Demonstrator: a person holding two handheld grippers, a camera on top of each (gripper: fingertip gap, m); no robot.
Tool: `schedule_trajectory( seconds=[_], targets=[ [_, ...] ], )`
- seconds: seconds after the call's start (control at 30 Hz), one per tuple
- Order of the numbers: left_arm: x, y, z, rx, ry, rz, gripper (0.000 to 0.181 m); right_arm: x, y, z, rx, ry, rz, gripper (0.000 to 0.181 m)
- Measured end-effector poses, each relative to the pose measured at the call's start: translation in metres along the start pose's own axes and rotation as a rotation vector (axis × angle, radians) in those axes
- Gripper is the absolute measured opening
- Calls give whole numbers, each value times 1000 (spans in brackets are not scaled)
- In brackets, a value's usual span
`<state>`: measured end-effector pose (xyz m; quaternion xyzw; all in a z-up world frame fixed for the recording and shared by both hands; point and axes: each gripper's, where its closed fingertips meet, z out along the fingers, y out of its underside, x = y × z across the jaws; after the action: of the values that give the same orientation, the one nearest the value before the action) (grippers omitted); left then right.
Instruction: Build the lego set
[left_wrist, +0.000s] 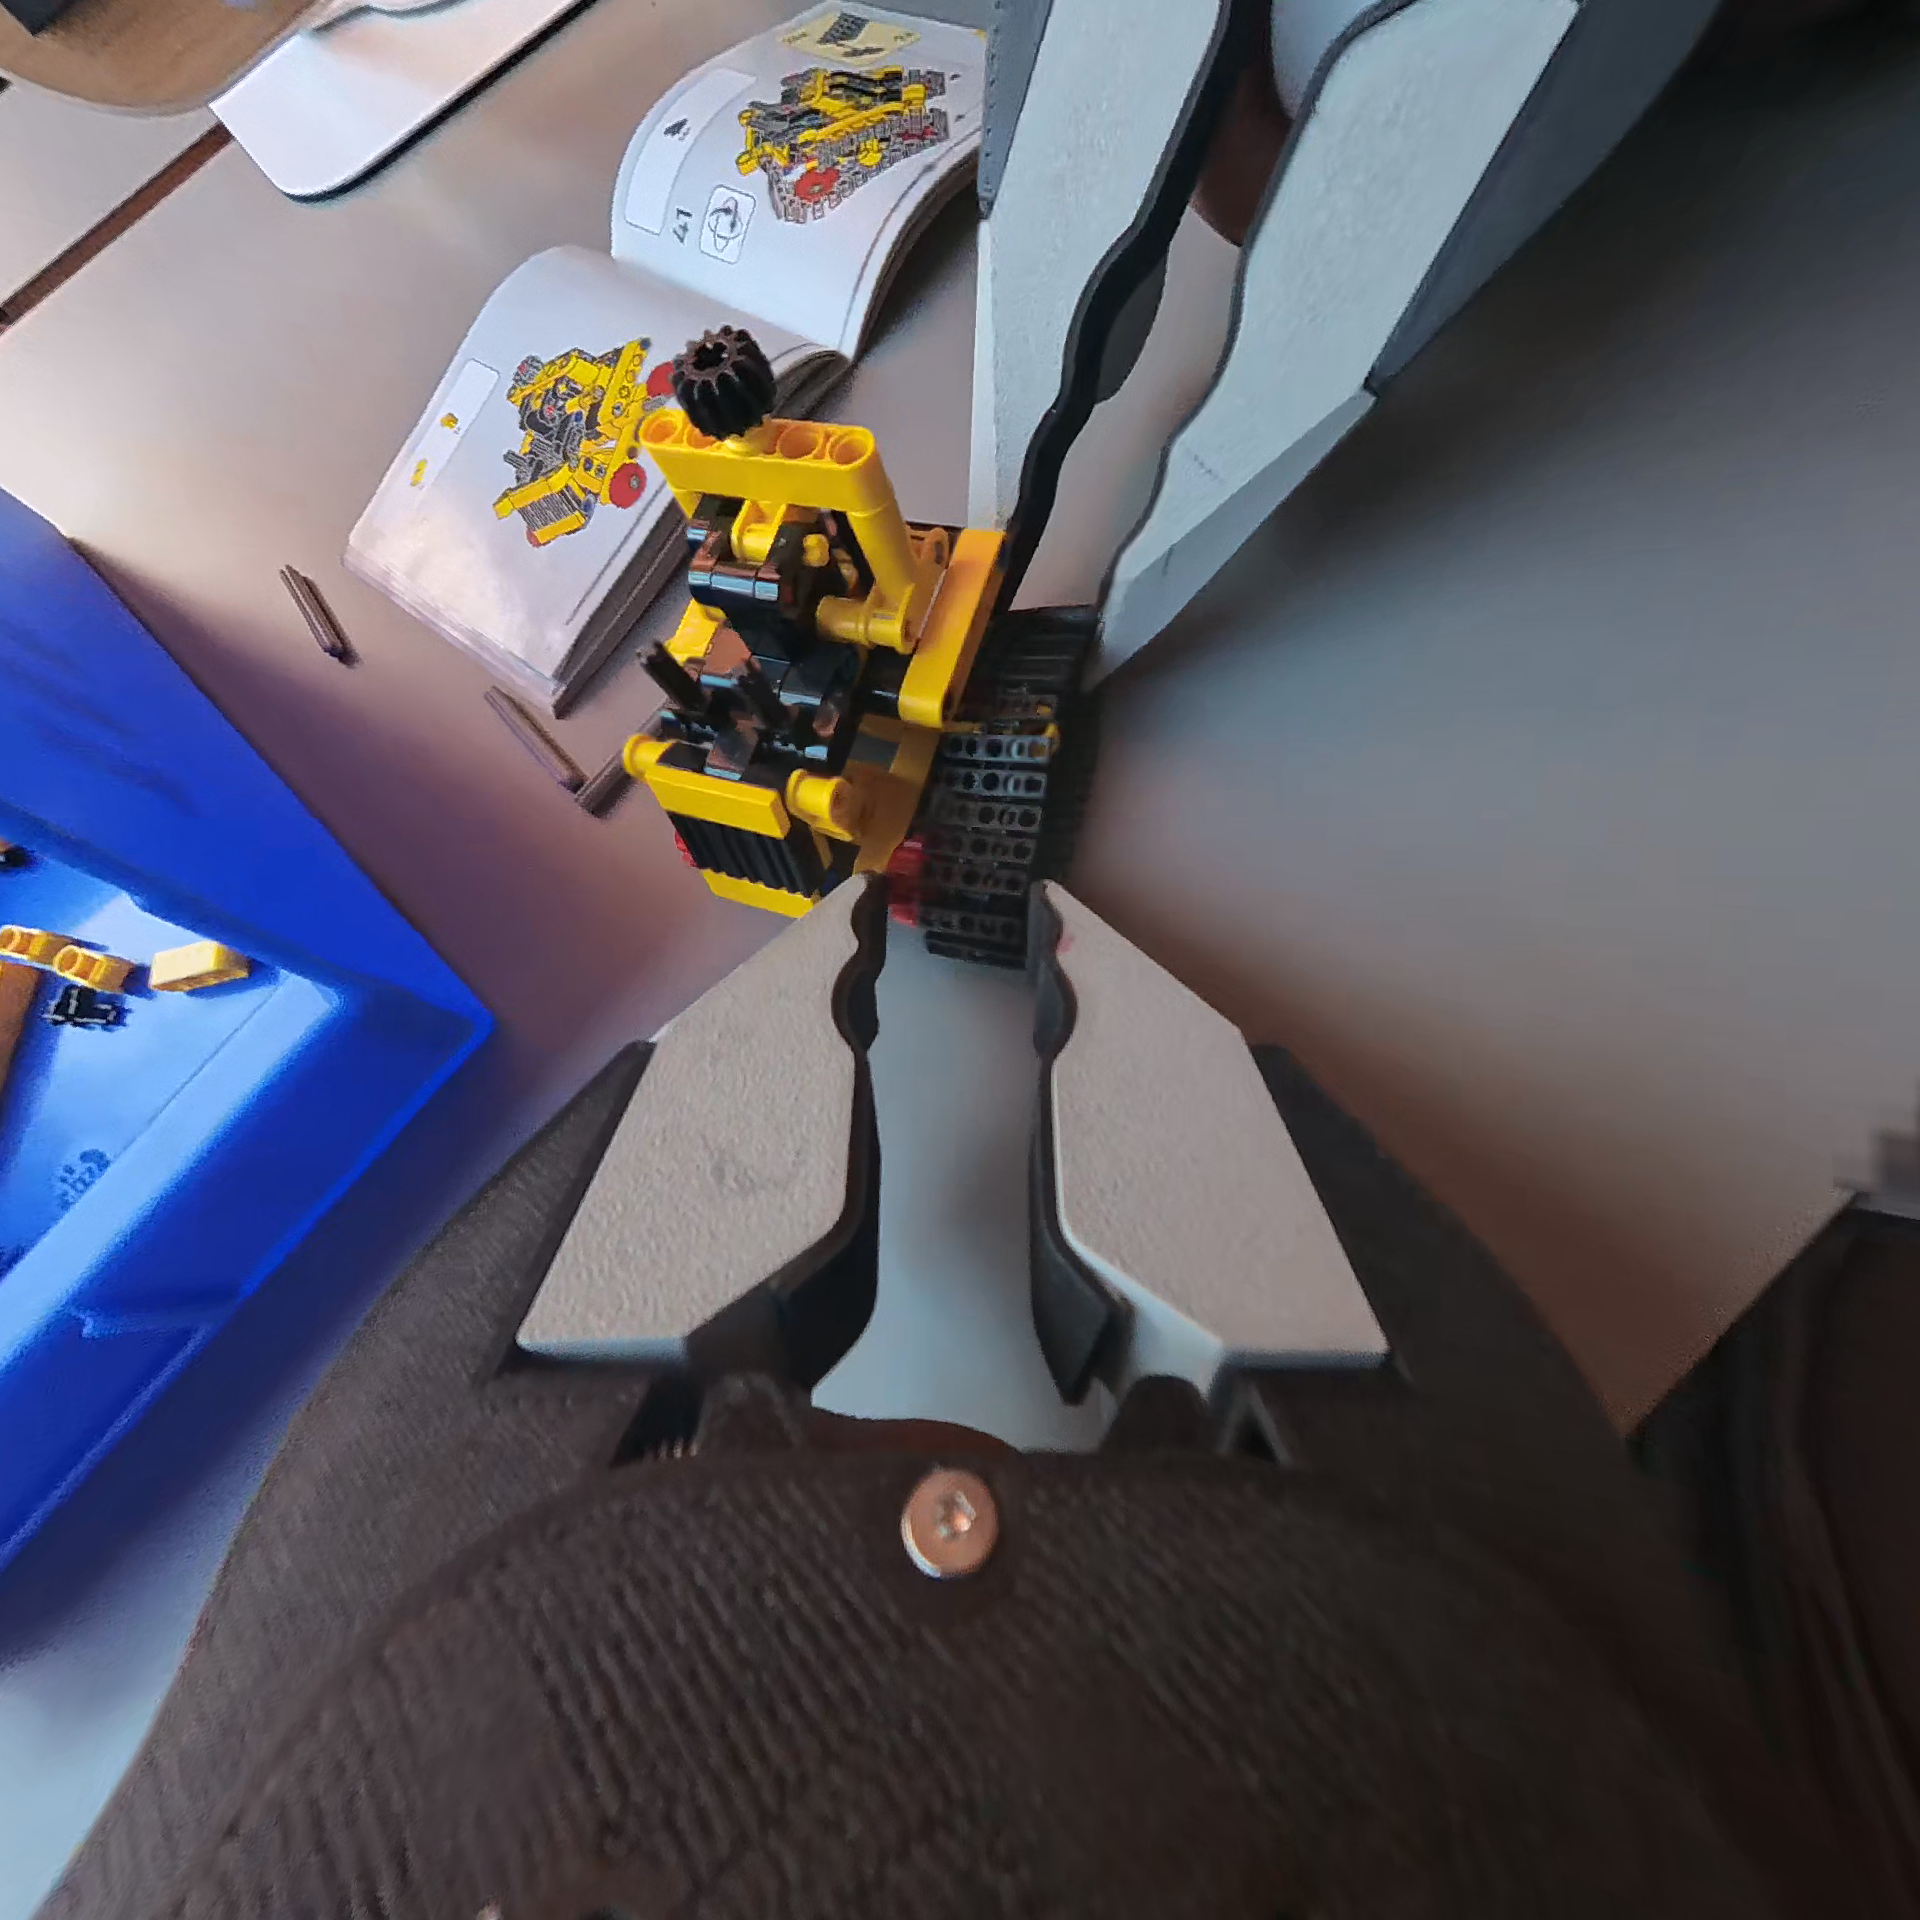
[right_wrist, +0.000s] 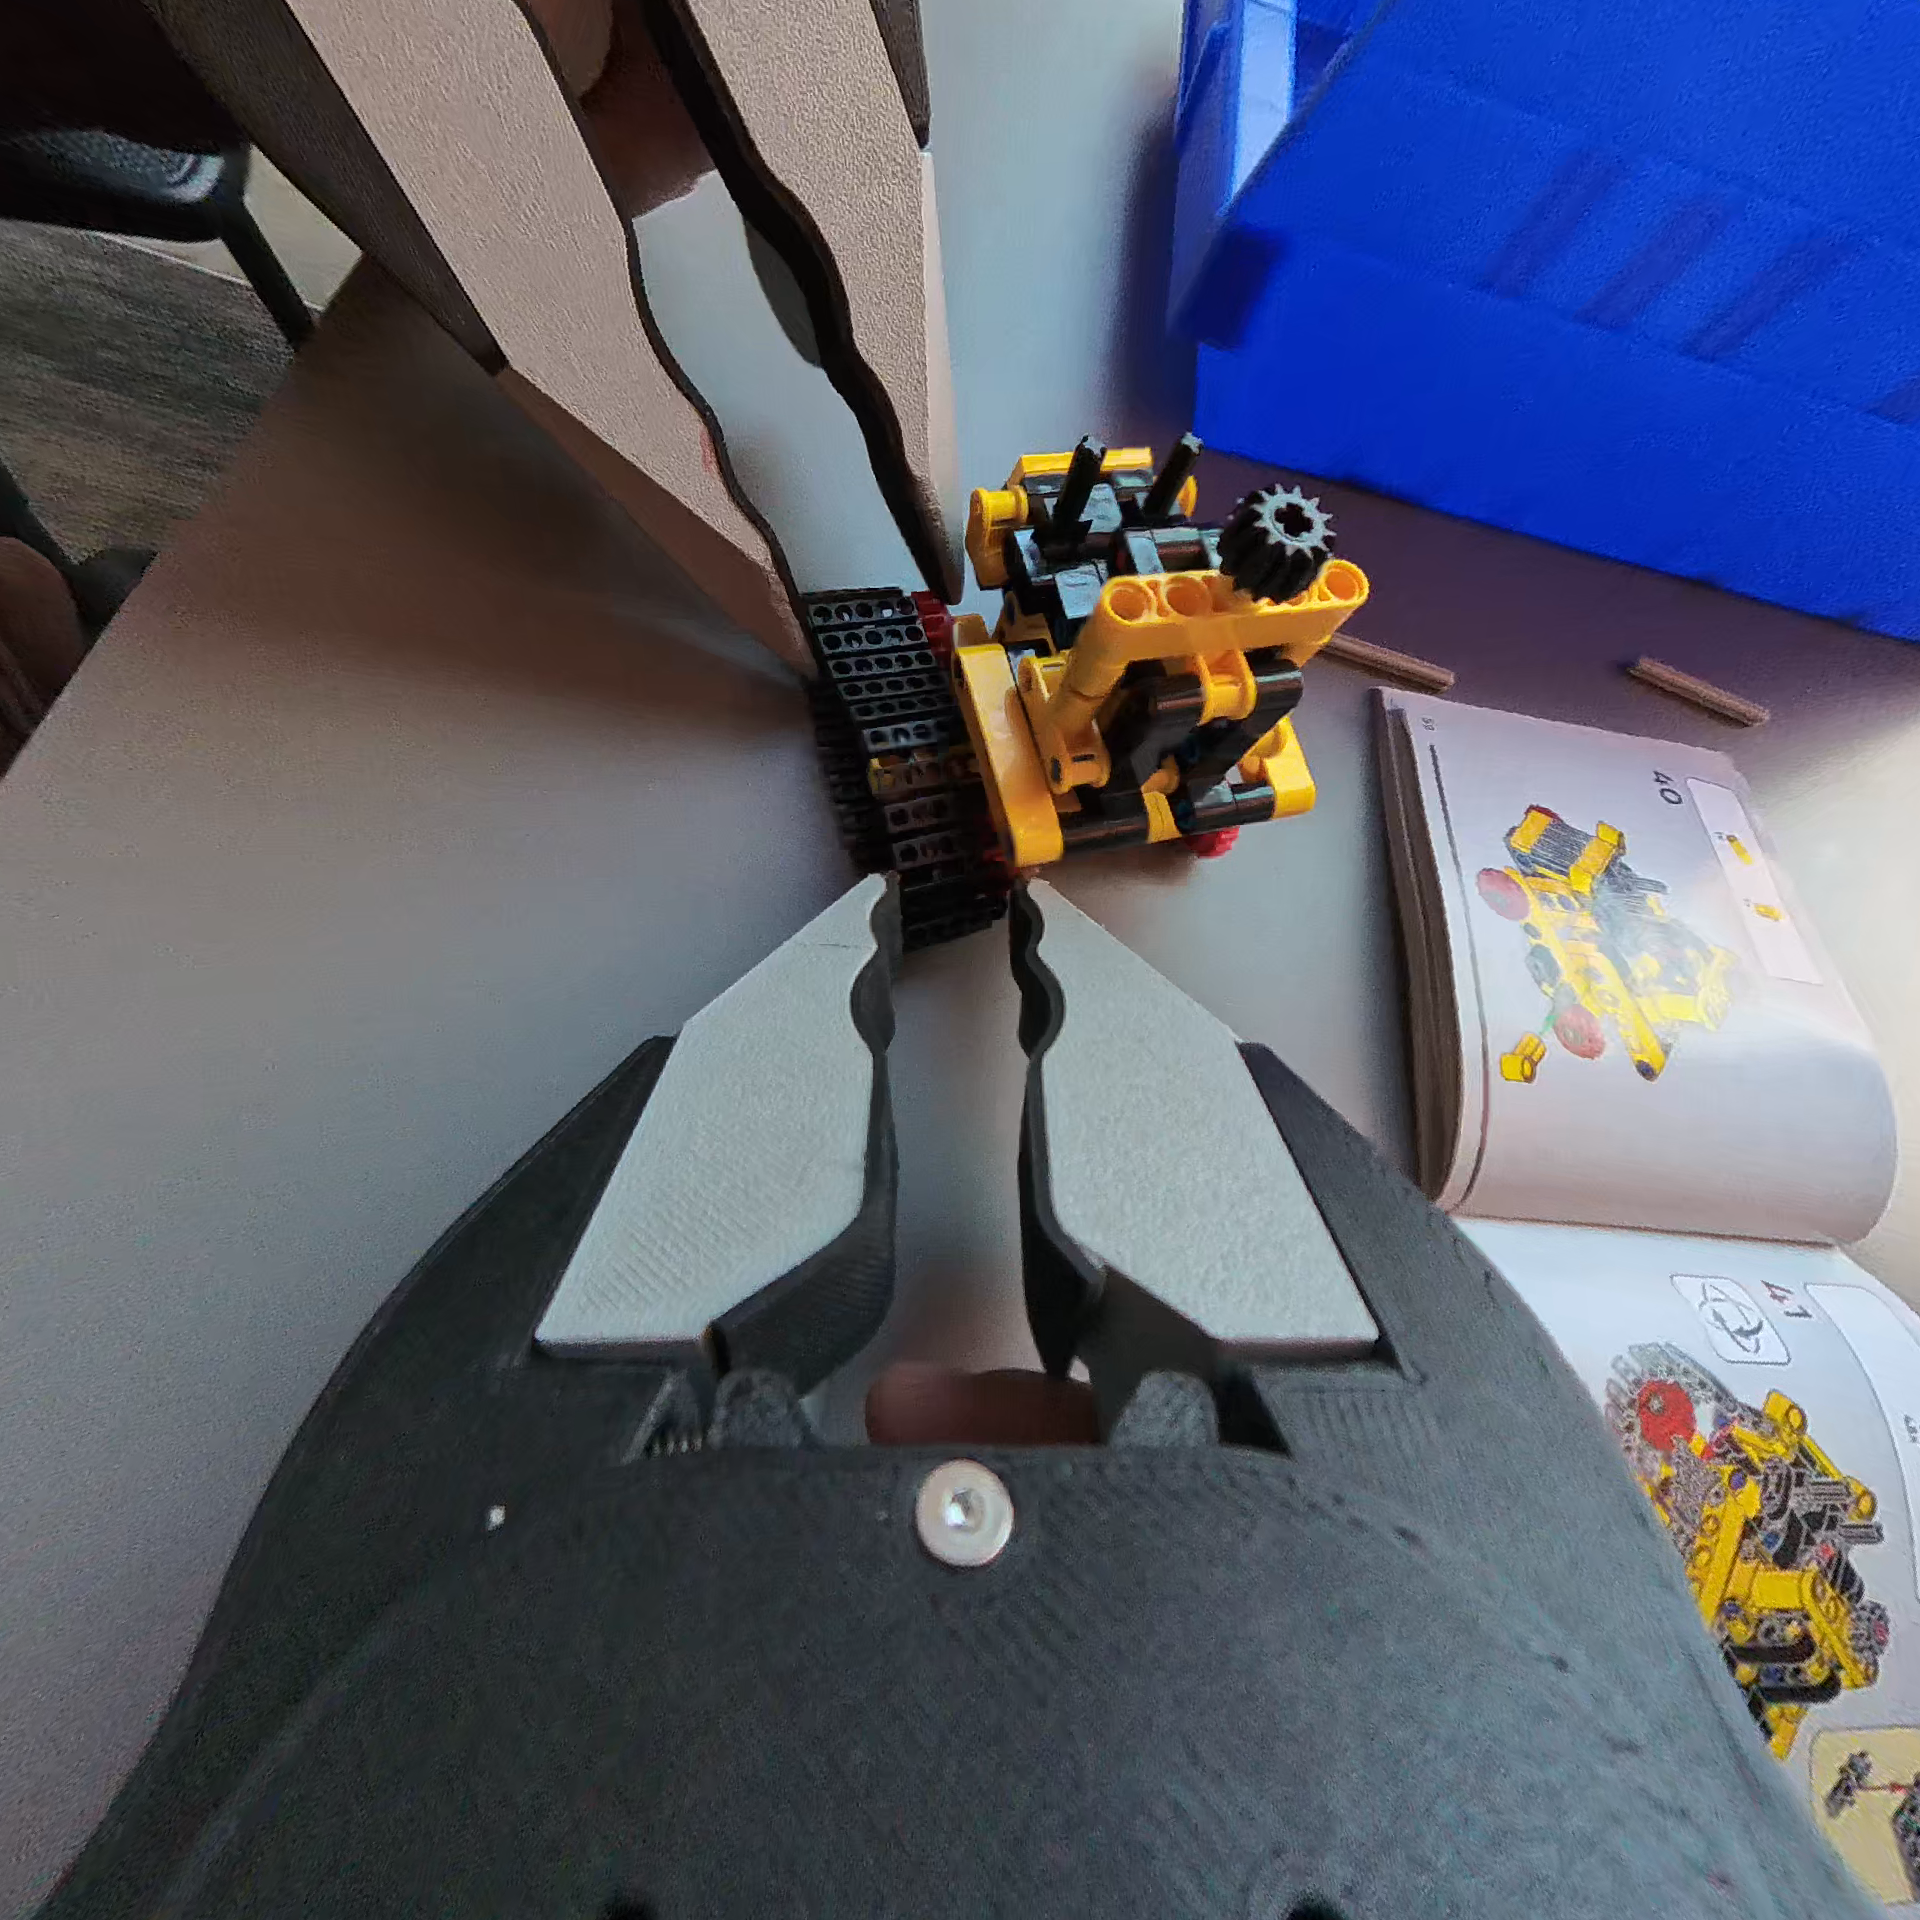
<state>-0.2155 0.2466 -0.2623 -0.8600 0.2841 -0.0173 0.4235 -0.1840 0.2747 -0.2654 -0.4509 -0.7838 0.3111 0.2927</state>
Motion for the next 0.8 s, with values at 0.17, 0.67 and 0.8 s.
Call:
schedule_trajectory(
  seconds=[0.17,0.67,0.8],
  targets=[
    [-2,-1,1,20,49,62,23,2,-4,-2,38,-65,60,17],
    [-6,-2,-3,56,200,-25,17,3,-2,4,11,-92,82,17],
    [0,-3,-8,77,310,-71,17,-4,-5,2,23,-118,62,17]
  ],
)
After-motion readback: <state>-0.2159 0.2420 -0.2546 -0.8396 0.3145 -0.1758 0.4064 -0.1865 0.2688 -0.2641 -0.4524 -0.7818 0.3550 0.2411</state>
